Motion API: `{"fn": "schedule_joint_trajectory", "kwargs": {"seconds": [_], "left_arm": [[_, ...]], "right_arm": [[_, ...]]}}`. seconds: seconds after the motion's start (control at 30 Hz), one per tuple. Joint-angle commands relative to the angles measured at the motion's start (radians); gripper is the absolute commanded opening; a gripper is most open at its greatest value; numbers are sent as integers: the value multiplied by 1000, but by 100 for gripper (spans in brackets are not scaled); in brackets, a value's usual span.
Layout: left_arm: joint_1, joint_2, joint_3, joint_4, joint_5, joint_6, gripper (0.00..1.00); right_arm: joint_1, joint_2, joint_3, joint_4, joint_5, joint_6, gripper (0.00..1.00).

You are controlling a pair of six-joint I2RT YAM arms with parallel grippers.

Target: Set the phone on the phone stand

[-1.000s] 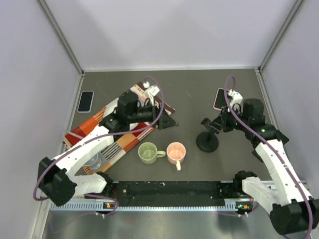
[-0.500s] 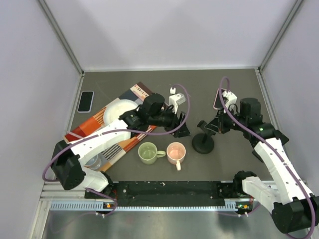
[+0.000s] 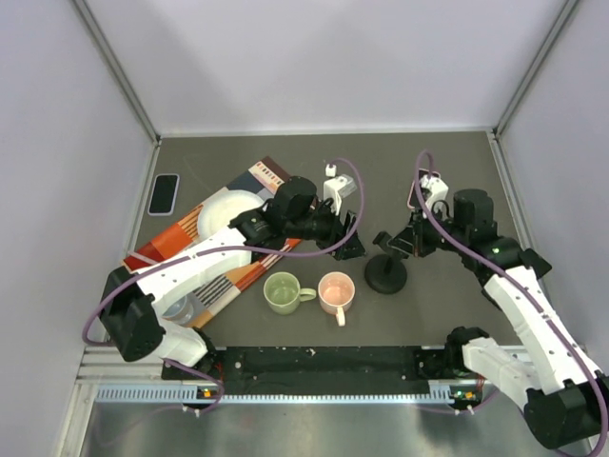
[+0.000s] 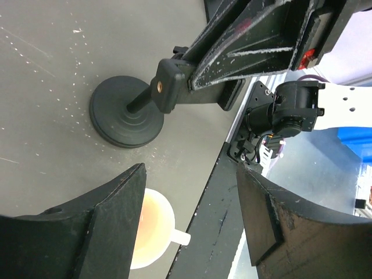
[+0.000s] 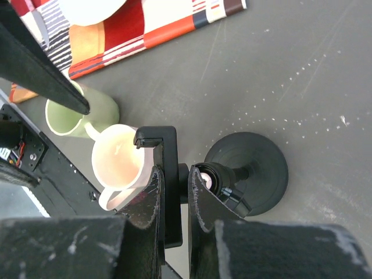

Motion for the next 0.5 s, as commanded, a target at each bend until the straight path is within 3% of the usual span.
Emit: {"fn": "schedule_joint_trajectory", "kwargs": {"seconds": [0.0,0.2,0.47], "left_arm": [[-3,-44,5,54,-24,11,68],[-3,-50,-6,74,-38,-6,68],[-1,-105,-36,80,-78,7,69]], "right_arm": [[57,10,32,147,-44,-66,0],[173,76,84,133,76,-163,0],[187,139,103,141,146,-176,2]]}}
